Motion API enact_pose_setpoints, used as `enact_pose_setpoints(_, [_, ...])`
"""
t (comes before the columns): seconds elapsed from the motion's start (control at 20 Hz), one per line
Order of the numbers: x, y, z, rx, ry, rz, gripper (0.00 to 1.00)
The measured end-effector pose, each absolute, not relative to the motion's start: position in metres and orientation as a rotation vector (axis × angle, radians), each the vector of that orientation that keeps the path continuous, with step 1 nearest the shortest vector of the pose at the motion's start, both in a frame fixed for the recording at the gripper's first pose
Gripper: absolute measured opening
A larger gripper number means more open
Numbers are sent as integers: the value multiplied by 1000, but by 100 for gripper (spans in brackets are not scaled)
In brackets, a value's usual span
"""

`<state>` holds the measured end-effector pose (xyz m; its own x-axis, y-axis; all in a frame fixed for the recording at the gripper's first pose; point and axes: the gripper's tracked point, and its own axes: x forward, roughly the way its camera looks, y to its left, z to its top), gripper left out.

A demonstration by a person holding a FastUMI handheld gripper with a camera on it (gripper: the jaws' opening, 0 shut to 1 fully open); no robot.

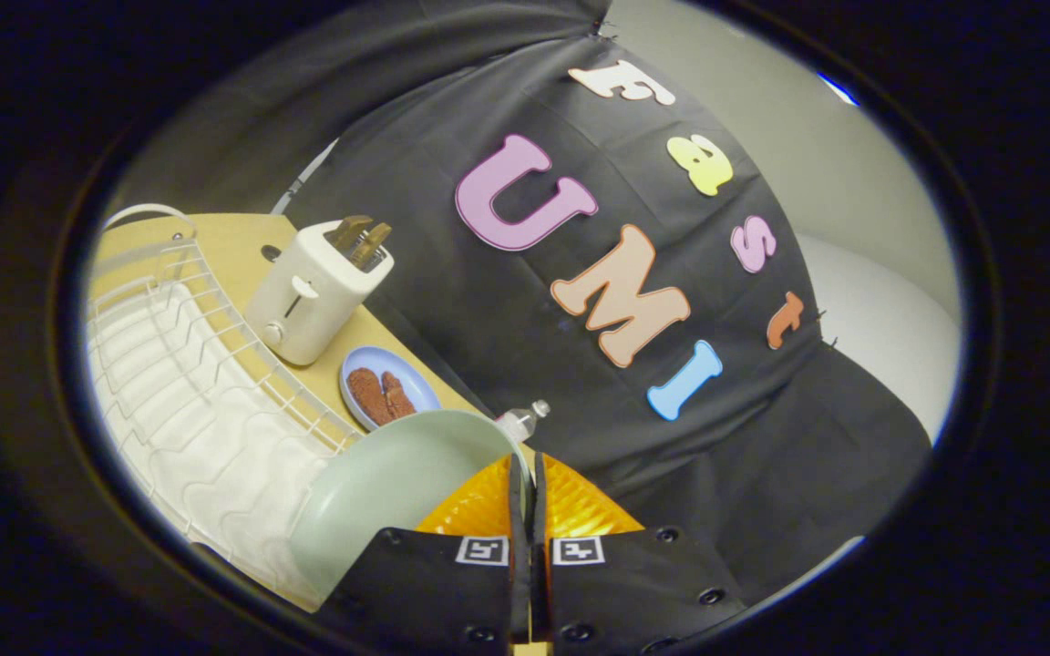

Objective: Take the plate from the dish rack, then take the spoon from the basket and place it into the plate.

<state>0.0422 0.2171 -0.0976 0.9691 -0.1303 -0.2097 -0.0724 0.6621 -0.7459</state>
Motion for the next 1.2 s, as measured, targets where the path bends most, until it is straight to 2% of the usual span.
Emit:
enact_pose_setpoints(0.25, [48, 198, -89, -772, 279, -35, 4])
enact_pose_setpoints(1.2, [-4, 58, -64, -468, 369, -26, 3])
